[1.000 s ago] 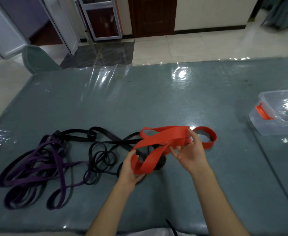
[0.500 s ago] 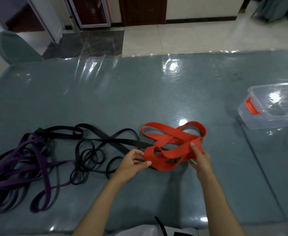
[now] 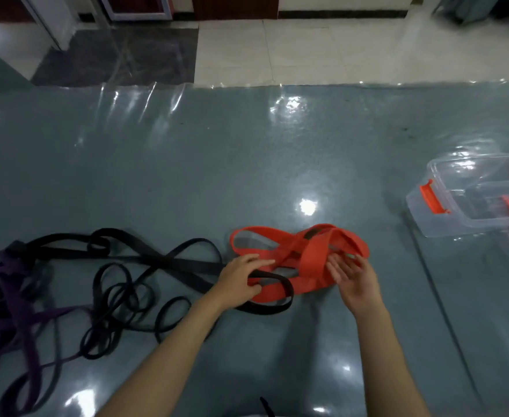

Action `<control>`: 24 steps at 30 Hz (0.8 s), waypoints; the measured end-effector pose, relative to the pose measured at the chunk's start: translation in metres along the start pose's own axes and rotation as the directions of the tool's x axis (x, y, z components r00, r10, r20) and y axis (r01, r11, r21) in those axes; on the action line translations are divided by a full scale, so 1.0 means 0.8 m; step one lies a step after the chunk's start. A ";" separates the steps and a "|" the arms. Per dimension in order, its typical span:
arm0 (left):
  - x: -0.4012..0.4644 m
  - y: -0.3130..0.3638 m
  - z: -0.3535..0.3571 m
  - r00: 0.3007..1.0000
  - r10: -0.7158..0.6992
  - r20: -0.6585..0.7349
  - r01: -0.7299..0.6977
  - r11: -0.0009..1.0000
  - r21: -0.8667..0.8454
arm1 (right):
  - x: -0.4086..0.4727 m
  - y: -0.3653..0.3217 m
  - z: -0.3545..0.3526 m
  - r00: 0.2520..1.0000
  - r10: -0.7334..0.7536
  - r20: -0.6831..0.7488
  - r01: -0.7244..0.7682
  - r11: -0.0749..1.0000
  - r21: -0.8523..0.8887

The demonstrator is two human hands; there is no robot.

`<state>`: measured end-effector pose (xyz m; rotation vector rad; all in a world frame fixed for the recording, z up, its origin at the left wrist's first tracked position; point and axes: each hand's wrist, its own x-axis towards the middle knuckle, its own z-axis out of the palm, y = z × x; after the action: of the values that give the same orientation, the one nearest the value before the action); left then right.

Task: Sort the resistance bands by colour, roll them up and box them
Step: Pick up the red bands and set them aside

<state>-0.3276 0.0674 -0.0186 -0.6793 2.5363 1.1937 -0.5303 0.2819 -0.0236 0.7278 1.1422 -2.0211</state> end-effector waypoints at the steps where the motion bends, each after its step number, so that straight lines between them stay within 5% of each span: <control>1: 0.006 -0.006 0.007 0.998 -0.047 0.052 0.041 0.994 0.105 | 0.001 -0.001 -0.002 1.000 0.004 -0.002 -0.004 0.987 -0.160; 4: 0.008 -0.014 0.027 0.989 -0.140 0.038 0.125 0.953 0.276 | -0.003 -0.009 -0.004 0.999 -0.049 0.001 0.040 0.799 -0.601; 8: 0.002 -0.022 0.035 0.991 -0.069 -0.113 0.102 0.945 0.310 | -0.007 -0.032 0.004 0.969 -0.183 0.166 0.228 0.402 -0.887; 12: -0.015 -0.043 0.030 0.969 0.032 -0.243 0.033 0.965 0.259 | -0.002 -0.045 0.022 0.824 -0.272 0.497 0.501 -0.058 -0.863; 14: -0.026 -0.057 0.020 0.959 0.039 -0.280 0.013 0.983 0.182 | 0.001 -0.043 0.038 0.664 -0.358 0.656 0.624 -0.217 -0.751; 16: -0.034 -0.072 0.011 0.958 0.024 -0.284 0.021 0.988 0.154 | 0.013 -0.035 0.057 0.560 -0.264 0.785 0.672 -0.410 -0.617; 20: -0.044 -0.089 -0.004 0.979 0.011 -0.202 0.023 0.986 0.165 | 0.055 -0.016 0.080 0.805 0.179 0.566 0.493 -0.732 -0.470; 24: -0.051 -0.085 -0.020 0.997 0.005 -0.073 0.006 0.988 0.154 | 0.085 -0.003 0.098 0.842 0.327 0.428 0.457 -0.854 -0.247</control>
<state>-0.2582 0.0295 -0.0363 -0.6976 2.6543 0.9760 -0.5838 0.1939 -0.0371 -1.4135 2.1363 0.4255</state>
